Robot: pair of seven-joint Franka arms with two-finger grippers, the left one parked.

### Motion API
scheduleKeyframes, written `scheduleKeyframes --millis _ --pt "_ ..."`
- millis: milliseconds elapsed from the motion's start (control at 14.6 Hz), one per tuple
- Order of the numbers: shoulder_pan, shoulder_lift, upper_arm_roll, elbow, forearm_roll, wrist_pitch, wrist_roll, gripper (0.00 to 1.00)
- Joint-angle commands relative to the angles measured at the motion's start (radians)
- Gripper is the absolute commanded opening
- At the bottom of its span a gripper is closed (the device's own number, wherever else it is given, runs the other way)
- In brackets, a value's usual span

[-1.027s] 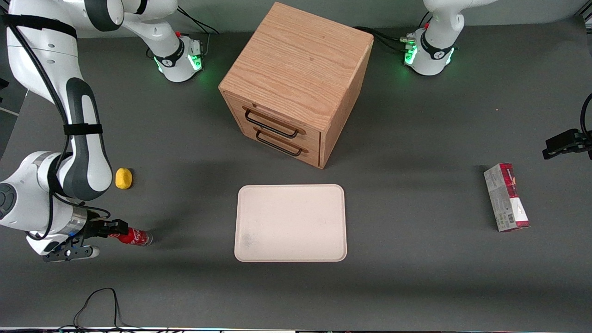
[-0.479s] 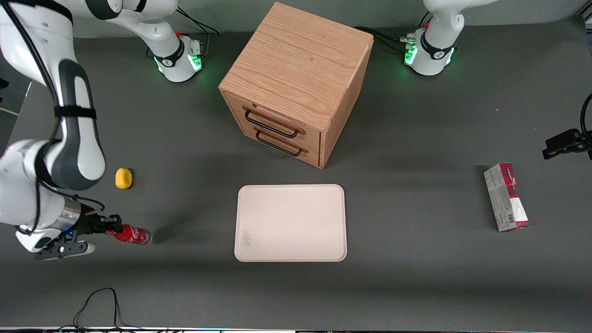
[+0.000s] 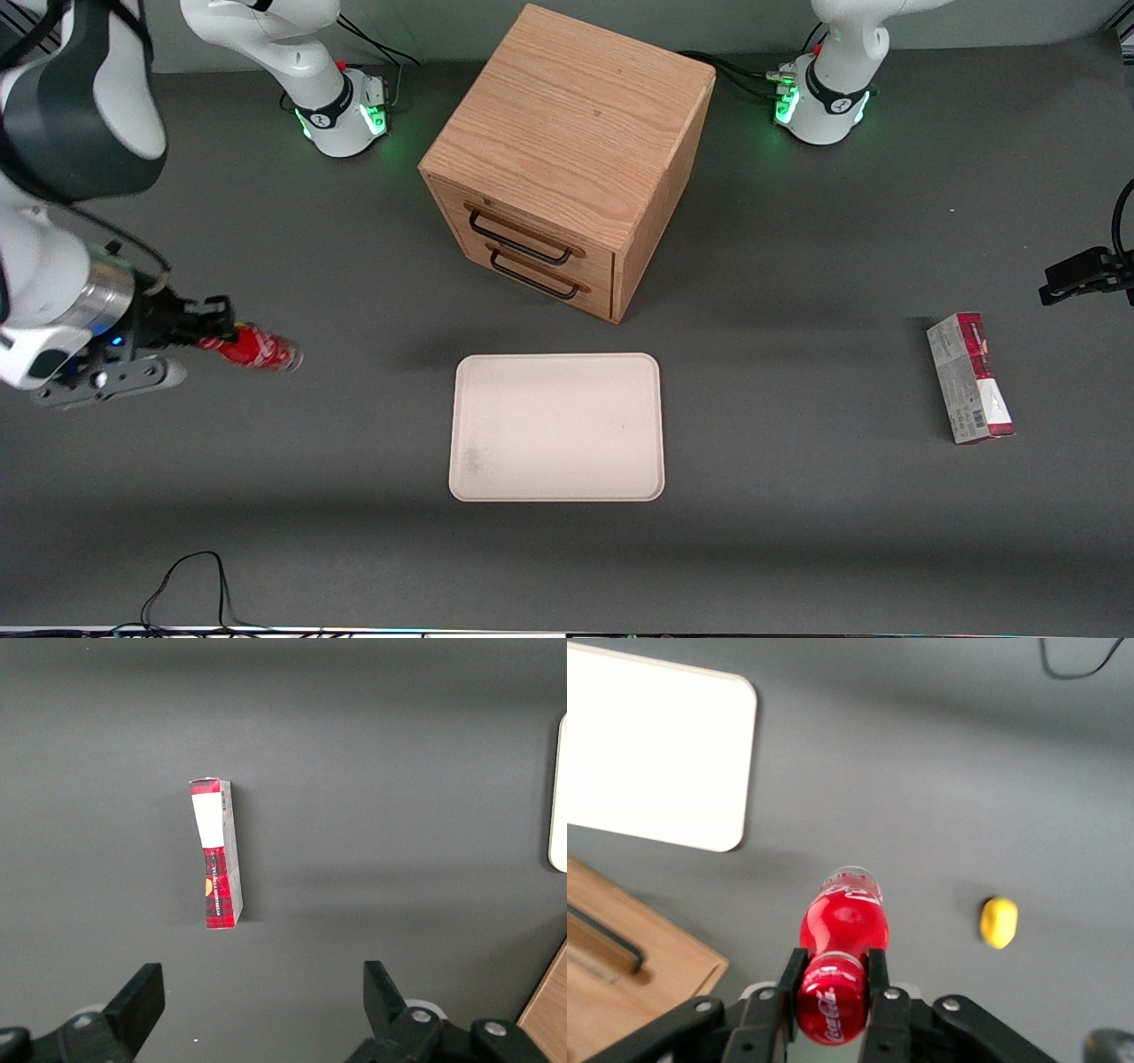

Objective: Place coke bottle on tray
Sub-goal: 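Lift the red bottle and carry it over the white tray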

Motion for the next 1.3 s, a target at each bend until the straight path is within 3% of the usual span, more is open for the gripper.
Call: scheduleKeyframes --millis 0,137,411,959,1164,1233 --pt "-0.002 0.023 0.182 0.044 -0.099 -0.033 0.203 0.01" --pt "-0.002 0.041 0.293 0.034 -0.142 -0.012 0.352 0.02" --pt "0.0 0.145 0.375 0.028 -0.209 0.172 0.46 0.04" --pt "0.021 0.424 0.39 0.027 -0.401 0.595 0.498 0.09" --pt "0.021 0.486 0.39 0.028 -0.412 0.665 0.492 0.17" --pt "0.021 0.492 0.389 0.028 -0.412 0.672 0.489 0.25"
